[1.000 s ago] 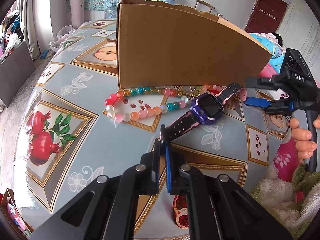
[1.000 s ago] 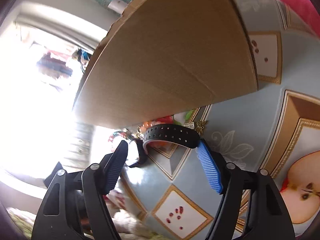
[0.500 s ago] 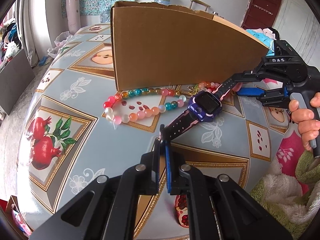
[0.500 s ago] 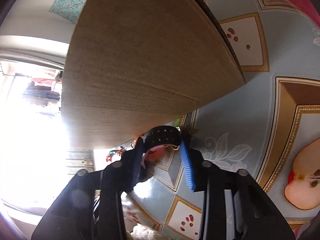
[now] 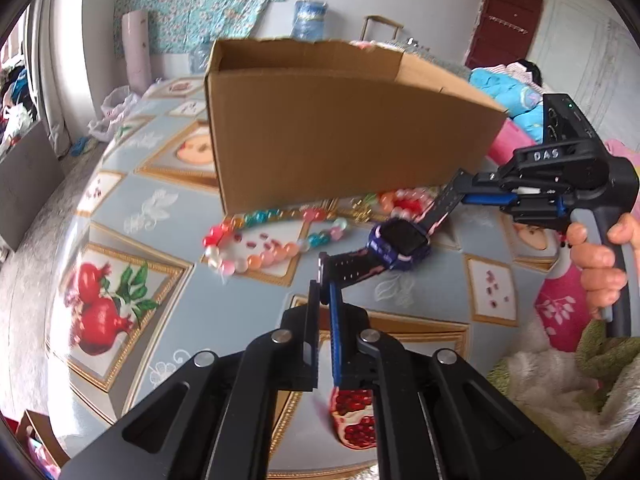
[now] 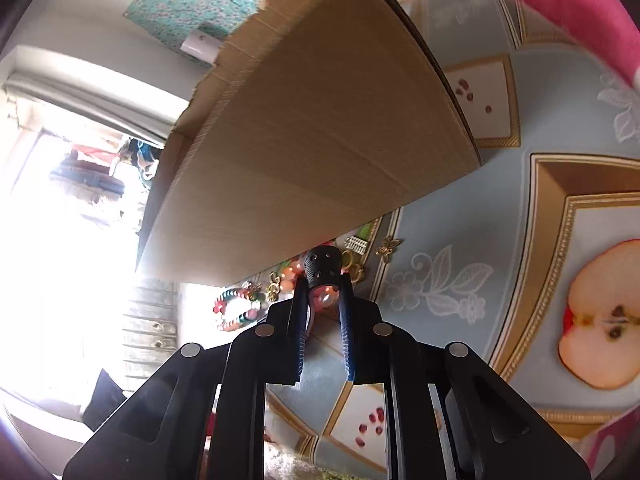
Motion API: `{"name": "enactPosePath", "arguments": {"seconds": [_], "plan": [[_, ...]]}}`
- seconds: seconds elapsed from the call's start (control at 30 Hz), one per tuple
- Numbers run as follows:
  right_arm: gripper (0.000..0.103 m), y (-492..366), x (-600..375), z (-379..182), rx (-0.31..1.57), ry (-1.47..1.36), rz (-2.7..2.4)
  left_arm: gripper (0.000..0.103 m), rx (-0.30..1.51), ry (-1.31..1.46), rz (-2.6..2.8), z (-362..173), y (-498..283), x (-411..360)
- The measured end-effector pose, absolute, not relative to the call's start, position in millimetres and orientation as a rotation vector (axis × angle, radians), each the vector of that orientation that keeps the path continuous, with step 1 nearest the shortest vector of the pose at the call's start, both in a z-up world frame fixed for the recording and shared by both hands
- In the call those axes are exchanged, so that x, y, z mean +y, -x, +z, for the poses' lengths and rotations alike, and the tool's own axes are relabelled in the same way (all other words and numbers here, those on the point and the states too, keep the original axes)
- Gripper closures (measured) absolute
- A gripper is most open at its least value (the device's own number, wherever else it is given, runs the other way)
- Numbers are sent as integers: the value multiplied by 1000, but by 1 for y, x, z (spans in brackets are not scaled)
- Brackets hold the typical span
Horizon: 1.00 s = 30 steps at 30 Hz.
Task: Organize jewelry
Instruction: 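Carry the smartwatch over the cardboard box and lower it inside with the left gripper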
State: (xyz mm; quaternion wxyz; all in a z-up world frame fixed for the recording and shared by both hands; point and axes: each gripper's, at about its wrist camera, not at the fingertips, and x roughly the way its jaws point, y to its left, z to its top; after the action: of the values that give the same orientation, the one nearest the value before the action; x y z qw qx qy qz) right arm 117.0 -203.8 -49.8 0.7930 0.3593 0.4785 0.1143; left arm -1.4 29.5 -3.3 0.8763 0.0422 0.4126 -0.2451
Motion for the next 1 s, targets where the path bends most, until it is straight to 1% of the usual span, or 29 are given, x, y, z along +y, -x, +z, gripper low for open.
{"name": "enactPosePath", "arguments": {"seconds": [0.17,0.33,0.43,0.53,0.6,0.73,0.77,0.9,1.0], "plan": [[90,-96,-202,-4,944,-621,236,99,745,-96,-531,38,15,28],[90,-76,-194,61,795,-478,280,99,613,-92,-552,88,13,28],[90,-89,-180,93,700,-402,301,99,525,-97,-548,123,-10,25],[90,-127,-174,111,644,-330,309,99,502,-109,-537,146,-51,15],[90,-160,-175,113,664,-325,325,99,534,-143,-517,148,-88,3],[90,-252,-177,86,815,-325,326,99,673,-224,-469,128,-165,-19],[90,-269,-177,76,860,-325,323,99,743,-245,-455,115,-192,-27],[89,-319,-178,37,1016,-295,320,99,916,-319,-411,75,-252,-43],[82,-333,-173,12,1095,-265,302,98,1014,-348,-390,54,-278,-51]]}}
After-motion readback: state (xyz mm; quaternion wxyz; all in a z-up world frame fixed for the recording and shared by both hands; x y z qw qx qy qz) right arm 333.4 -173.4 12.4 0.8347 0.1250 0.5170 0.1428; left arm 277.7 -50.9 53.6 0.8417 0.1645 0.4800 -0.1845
